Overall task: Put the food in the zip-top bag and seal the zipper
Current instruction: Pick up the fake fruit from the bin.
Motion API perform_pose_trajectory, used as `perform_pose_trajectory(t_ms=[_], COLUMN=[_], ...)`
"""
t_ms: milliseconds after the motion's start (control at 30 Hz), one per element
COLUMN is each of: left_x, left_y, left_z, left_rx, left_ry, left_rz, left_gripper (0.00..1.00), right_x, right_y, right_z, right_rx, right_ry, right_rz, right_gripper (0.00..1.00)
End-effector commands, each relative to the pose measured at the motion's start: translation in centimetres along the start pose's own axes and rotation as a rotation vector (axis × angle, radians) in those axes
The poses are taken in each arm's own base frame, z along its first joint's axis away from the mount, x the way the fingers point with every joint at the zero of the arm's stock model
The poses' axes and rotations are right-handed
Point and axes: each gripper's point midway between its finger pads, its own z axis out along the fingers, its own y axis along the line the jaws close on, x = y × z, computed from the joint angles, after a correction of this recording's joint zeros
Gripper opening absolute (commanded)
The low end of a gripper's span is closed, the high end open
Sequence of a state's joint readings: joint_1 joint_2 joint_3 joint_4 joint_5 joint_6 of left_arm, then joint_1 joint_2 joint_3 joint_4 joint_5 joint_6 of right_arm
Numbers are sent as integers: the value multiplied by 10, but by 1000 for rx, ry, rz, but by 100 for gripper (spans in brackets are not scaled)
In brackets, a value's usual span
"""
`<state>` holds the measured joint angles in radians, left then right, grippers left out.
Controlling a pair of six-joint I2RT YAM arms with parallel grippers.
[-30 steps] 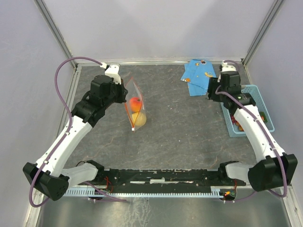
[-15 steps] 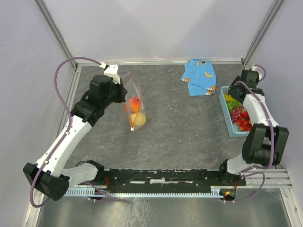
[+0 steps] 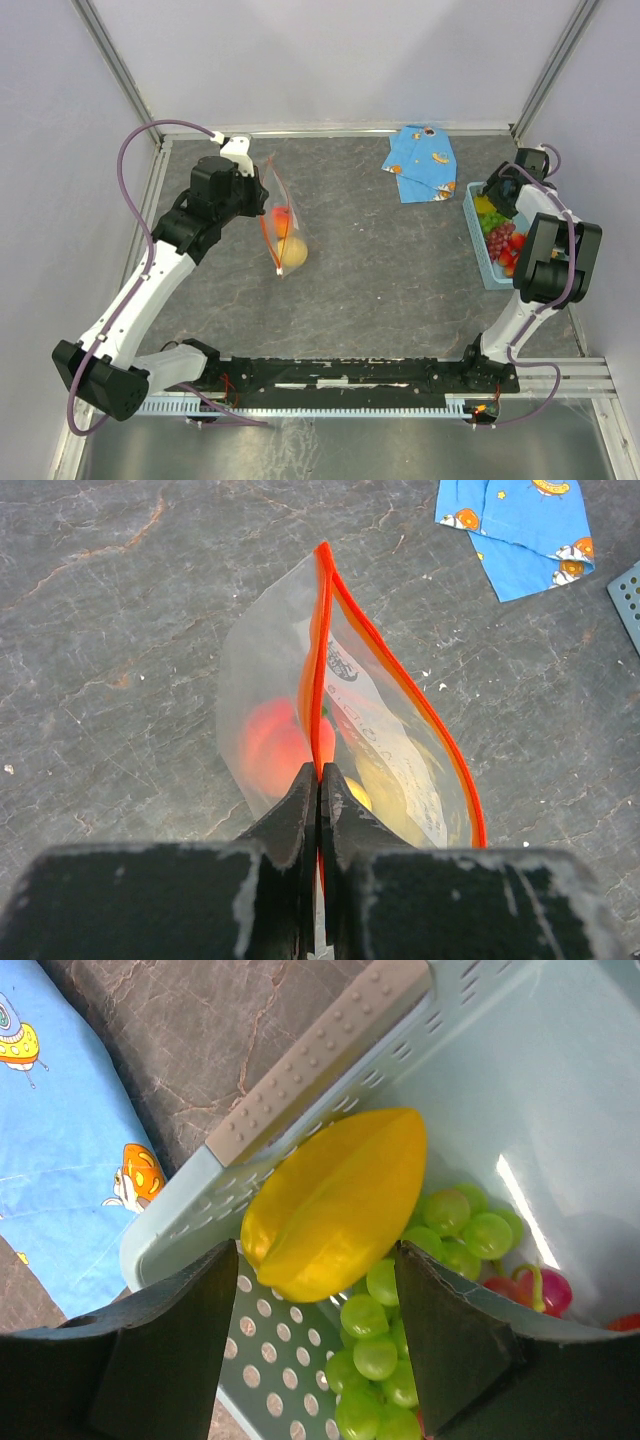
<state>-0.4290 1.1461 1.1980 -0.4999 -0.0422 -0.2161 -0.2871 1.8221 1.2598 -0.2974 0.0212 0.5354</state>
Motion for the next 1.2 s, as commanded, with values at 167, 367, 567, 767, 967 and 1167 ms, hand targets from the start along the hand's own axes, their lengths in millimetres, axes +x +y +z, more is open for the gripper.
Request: perform_pose_trajectory(t_ms=[167,367,567,767,967,1167], left_x=[-9,-9,-8,-9,-10,-10], left_y=[-4,-4,-4,-5,-10,-13], left_z=[1,0,2,1,-1,-3], left_rx=[29,32,33,40,67,79], left_ry=[-33,-34,-30,-33,-34,-37], left_rz=[8,8,8,7,6,4], left_gripper=[3,3,3,3,3,3], right_x=[-3,18,26,8,-16,-30], right_y=[8,-12,-14,-5,3,6], right_z=[33,52,58,39,6,-19], right_rx=[-55,-3,-23,-76,-104,-126], right_ry=[25,95,122,64,-30,-106], right_rz=[44,64,52,42,19,7], right_gripper=[74,75,72,55,42,39])
